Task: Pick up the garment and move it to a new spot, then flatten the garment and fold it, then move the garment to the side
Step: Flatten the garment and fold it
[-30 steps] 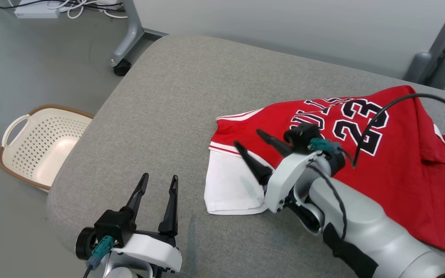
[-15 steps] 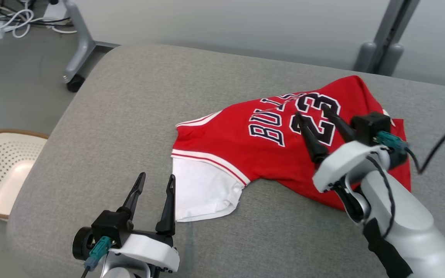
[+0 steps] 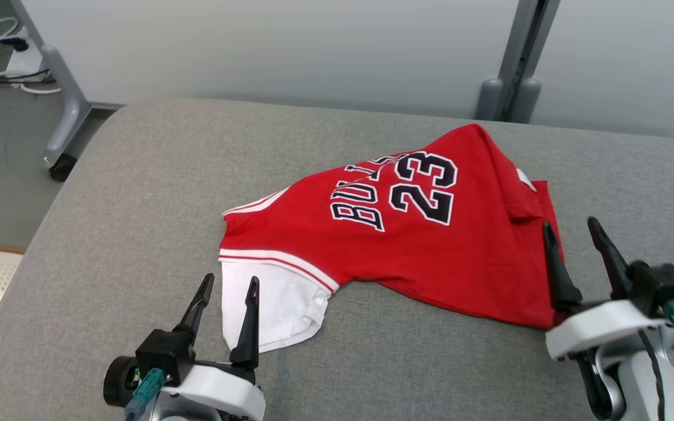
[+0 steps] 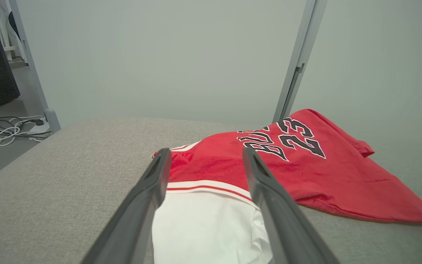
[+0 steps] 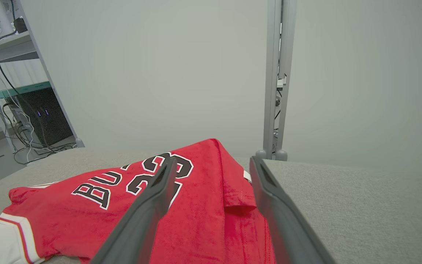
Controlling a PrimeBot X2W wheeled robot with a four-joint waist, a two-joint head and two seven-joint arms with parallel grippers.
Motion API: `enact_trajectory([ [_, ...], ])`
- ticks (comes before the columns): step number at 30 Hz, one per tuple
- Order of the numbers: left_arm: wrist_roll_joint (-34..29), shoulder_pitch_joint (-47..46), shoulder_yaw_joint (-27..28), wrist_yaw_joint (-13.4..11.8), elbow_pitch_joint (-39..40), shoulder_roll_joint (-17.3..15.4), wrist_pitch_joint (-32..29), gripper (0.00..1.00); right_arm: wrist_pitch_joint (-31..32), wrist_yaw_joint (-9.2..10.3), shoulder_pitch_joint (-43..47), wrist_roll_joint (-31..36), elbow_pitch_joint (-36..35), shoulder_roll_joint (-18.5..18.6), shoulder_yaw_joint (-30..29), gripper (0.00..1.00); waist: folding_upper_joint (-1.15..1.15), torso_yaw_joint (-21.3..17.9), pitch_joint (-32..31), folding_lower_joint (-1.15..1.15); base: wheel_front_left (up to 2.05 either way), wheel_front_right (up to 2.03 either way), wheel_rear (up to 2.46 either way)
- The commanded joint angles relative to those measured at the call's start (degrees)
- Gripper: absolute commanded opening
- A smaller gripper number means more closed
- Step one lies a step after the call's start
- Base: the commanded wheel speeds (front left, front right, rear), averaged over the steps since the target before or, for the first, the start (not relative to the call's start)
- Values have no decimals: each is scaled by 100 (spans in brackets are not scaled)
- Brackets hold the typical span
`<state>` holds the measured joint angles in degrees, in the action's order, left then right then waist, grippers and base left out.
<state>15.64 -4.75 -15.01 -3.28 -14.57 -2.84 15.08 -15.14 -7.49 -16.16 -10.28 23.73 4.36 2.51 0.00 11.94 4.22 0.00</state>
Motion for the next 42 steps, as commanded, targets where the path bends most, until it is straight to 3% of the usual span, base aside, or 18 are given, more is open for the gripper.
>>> enact_trajectory([
  [1,-46,66,43,14,-4,-29,12,100,-1,-1,210,88,-175,-12,-127,100,0,-108,-115,0,0,0,0],
  [7,-89,215,108,58,-41,-43,12,100,-1,-1,794,233,-680,-109,-378,100,0,-261,-310,0,0,0,0],
  [15,-113,370,212,83,-64,-69,12,100,-1,-1,1298,-70,-1063,-133,-319,100,0,-397,-521,0,0,0,0],
  [42,-188,426,361,167,-185,-61,12,100,-2,-1,1572,-366,-1139,-133,-313,100,0,-484,-740,0,0,0,0],
])
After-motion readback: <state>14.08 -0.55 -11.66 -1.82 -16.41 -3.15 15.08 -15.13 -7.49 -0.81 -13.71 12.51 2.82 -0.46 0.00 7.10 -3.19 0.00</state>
